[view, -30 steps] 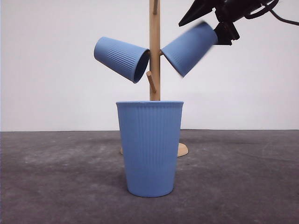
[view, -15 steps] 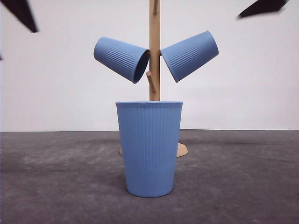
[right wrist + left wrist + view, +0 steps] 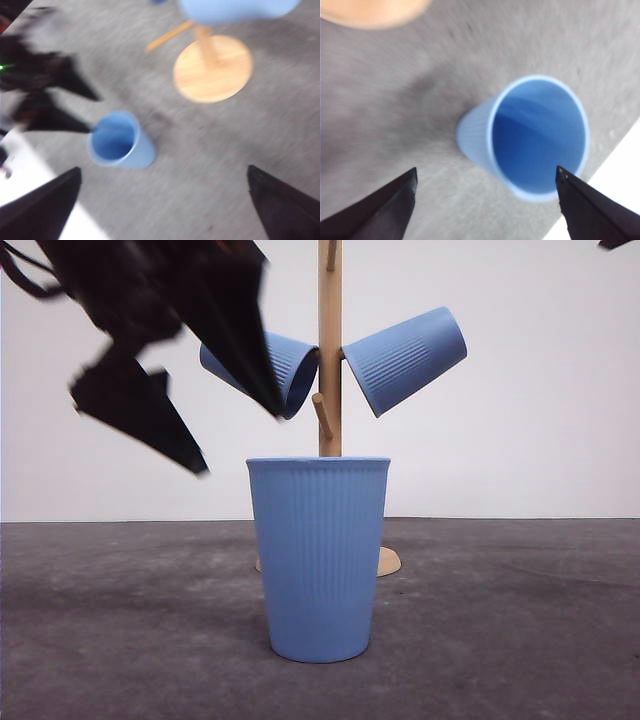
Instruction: Place three cups
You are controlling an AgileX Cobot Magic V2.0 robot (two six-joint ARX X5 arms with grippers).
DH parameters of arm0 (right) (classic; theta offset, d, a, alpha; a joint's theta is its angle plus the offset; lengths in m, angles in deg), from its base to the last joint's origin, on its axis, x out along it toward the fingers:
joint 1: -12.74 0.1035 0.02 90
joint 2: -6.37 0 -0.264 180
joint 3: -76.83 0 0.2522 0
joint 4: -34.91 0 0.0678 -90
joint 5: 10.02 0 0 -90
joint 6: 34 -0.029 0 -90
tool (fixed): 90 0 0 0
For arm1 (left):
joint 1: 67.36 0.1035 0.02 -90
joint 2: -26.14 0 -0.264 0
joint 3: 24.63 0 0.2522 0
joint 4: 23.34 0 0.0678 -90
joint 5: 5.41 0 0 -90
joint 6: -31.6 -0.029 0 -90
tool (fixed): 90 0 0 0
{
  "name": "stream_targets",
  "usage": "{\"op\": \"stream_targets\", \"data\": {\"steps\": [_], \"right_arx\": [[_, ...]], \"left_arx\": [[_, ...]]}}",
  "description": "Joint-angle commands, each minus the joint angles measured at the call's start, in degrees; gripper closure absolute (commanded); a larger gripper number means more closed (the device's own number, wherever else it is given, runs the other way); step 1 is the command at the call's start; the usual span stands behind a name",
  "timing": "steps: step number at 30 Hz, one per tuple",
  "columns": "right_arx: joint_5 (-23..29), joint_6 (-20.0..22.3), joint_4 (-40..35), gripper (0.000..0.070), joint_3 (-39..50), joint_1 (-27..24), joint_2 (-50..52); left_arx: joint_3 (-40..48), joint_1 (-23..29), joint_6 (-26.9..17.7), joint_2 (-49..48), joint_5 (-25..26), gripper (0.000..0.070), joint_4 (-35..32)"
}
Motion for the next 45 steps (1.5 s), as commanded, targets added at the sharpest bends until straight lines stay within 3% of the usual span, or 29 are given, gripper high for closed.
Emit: {"op": "stream_targets", "data": {"steps": [1, 4, 5, 11, 13, 16, 23, 25, 33, 38, 45], "right_arx": [[0.02, -1.6, -0.15, 0.0096, 1.9, 0.79, 1.02], [0.02, -2.44, -0.09, 0.0096, 5.61, 2.04, 4.5], [0.01, -2.68, 0.1, 0.0096, 6.36, 2.28, 5.31], [-0.01, -3.32, 0.82, 0.0096, 7.74, 2.87, 7.5], [0.0, -3.29, 0.7, 0.0096, 7.74, 2.87, 7.52], [0.0, -3.05, 0.66, 0.0096, 7.74, 2.87, 7.47], [-1.53, -1.62, -3.24, 0.0093, 7.95, 2.87, 7.41], [-4.53, -1.6, -5.58, 0.0082, 8.13, 2.88, 7.27], [-24.72, -0.83, -15.68, 0.0, 8.16, 4.18, 3.34], [-27.65, -0.79, -20.42, 0.0, 8.16, 6.44, 0.55], [-30.49, 1.22, -20.77, 0.0, 8.16, 11.57, -3.35]], "left_arx": [[-0.39, -1.01, 1.2, 2.26, -1.03, 0.0188, -1.75], [-0.42, -1.86, 1.39, 4.63, -3.67, 0.0198, -3.06], [-0.42, -1.95, 1.38, 5.21, -5.02, 0.0236, -3.42], [-0.42, -2.03, -0.16, 7.58, -7.49, 0.0609, -5.51], [-0.42, -2.03, -1.48, 7.95, -7.19, 0.0693, -5.8], [-0.41, -1.97, -3.69, 8.0, -3.78, 0.07, -5.82], [-3.52, 1.41, -7.84, 4.03, 12.33, 0.07, -5.79], [-5.37, 2.45, -8.51, 1.93, 16.24, 0.07, -5.76], [-12.62, 5.7, -8.79, -3.83, 30.71, 0.07, -6.91], [-14.32, 6.06, -8.82, -4.46, 36.25, 0.07, -7.55], [-14.36, 6.02, -8.77, -4.46, 43.01, 0.07, -10.11]]}}
